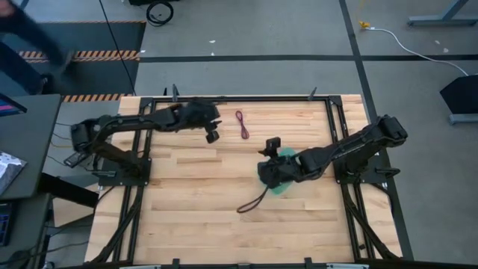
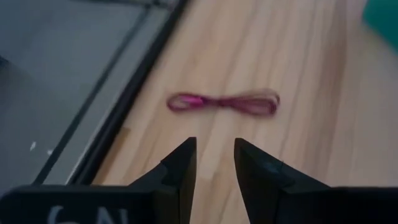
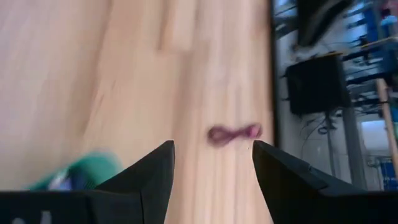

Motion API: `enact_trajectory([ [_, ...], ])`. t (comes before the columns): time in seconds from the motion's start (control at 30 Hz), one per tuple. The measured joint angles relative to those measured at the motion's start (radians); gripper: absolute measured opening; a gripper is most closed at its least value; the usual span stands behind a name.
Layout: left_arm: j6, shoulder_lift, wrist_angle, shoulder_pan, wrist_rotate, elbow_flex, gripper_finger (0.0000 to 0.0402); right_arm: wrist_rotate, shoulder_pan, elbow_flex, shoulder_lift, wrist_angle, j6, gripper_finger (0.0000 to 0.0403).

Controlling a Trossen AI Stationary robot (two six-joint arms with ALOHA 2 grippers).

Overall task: Pick and place USB-C Cables
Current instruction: Put the pink charger cable into the green bin

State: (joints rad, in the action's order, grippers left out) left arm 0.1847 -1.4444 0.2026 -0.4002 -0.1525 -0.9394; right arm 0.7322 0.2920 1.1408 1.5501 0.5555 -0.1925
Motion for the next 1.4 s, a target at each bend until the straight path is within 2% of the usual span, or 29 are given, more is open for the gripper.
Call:
enact_trajectory([
  [0.17, 0.131, -0.181, 0.197, -0.010, 0.003, -0.184, 0.0114, 0.109, -0.027, 0.061, 0.000, -0.063, -0.045, 0.0222],
  [0.37, 0.323, -0.340, 0.209, -0.036, 0.050, -0.293, 0.0114, 0.223, -0.022, 0.100, -0.022, -0.083, -0.101, 0.0221],
  [0.57, 0.553, -0.458, 0.155, -0.038, 0.048, -0.348, 0.0114, 0.217, 0.008, 0.100, -0.102, -0.060, -0.055, 0.0220],
  [0.8, 0.715, -0.537, 0.211, -0.060, -0.001, -0.444, 0.0099, 0.212, 0.047, 0.101, -0.203, -0.065, -0.030, 0.0219],
  [0.97, 0.766, -0.556, 0.286, -0.068, 0.035, -0.551, 0.0086, 0.204, 0.041, 0.101, -0.255, -0.117, -0.069, 0.0219],
  [1.13, 0.789, -0.555, 0.342, -0.075, 0.053, -0.615, 0.0088, 0.154, 0.023, 0.101, -0.295, -0.145, -0.098, 0.0220],
  [1.33, 0.767, -0.555, 0.358, -0.074, 0.076, -0.623, 0.0090, 0.117, 0.020, 0.101, -0.310, -0.143, -0.073, 0.0220],
  [1.4, 0.742, -0.565, 0.360, -0.074, 0.088, -0.624, 0.0088, 0.074, 0.019, 0.101, -0.309, -0.136, -0.035, 0.0218],
])
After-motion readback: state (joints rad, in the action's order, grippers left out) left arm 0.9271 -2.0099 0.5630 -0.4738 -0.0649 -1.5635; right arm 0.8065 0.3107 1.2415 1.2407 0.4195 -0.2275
